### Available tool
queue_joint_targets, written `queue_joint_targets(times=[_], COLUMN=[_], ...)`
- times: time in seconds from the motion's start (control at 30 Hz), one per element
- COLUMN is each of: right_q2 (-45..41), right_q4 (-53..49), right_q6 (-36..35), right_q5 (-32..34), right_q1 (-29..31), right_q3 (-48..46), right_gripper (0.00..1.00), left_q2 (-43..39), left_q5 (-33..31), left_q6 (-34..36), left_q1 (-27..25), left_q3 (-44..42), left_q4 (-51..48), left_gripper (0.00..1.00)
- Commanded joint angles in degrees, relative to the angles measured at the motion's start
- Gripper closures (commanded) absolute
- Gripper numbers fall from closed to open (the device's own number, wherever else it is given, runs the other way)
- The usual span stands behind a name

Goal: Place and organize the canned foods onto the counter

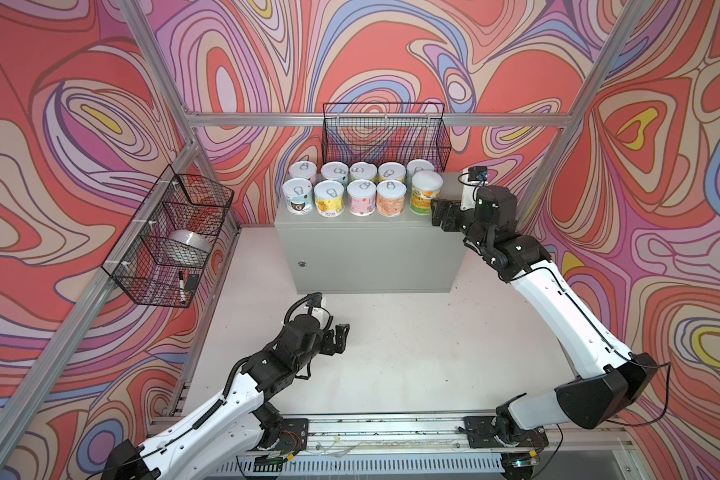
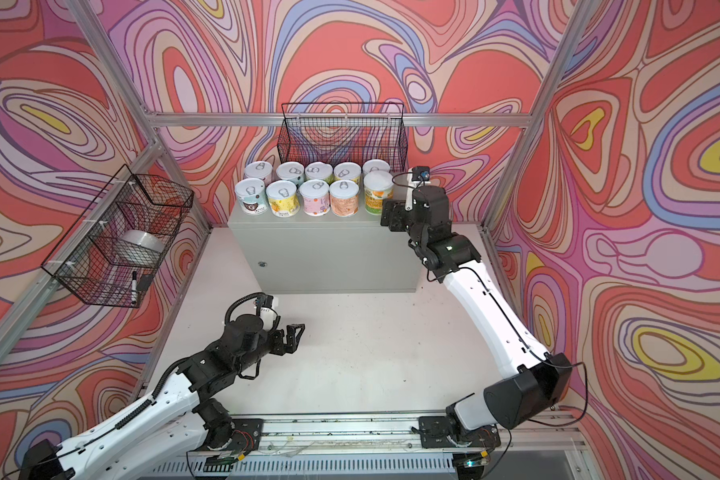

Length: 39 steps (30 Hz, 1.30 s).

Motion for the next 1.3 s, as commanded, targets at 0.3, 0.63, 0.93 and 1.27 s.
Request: queue_joint_targets(times=[0.3, 0.63, 0.93, 1.27], right_q2=[-18.4, -25.7, -27.1, -24.4], right_q4=[1.3, 13.5, 19.9, 31.4], right_q6=[0.4, 4.0, 5.0, 1.7], right_q5=[2.7, 1.1, 4.0, 16.6], right_q1=[-0.7, -1.9, -1.8, -1.8], right_q3=[-23.0, -48.2, -55.8, -62.6], right_gripper=[0.02, 0.02, 0.02, 0.02], left_q2=[-4.2, 4.1, 13.6, 34.4], left_q5=[-23.5, -44.0, -28.5, -17.6], left_q6=[3.8, 30.5, 30.5, 22.8], left_q1=[-0.3, 1.7, 21.0, 34.5], left_q3=[0.3, -8.9, -12.2, -11.7], left_q4=[1.4, 41.7, 48.5, 64.6], left_gripper=[0.00, 0.00, 0.00, 0.00])
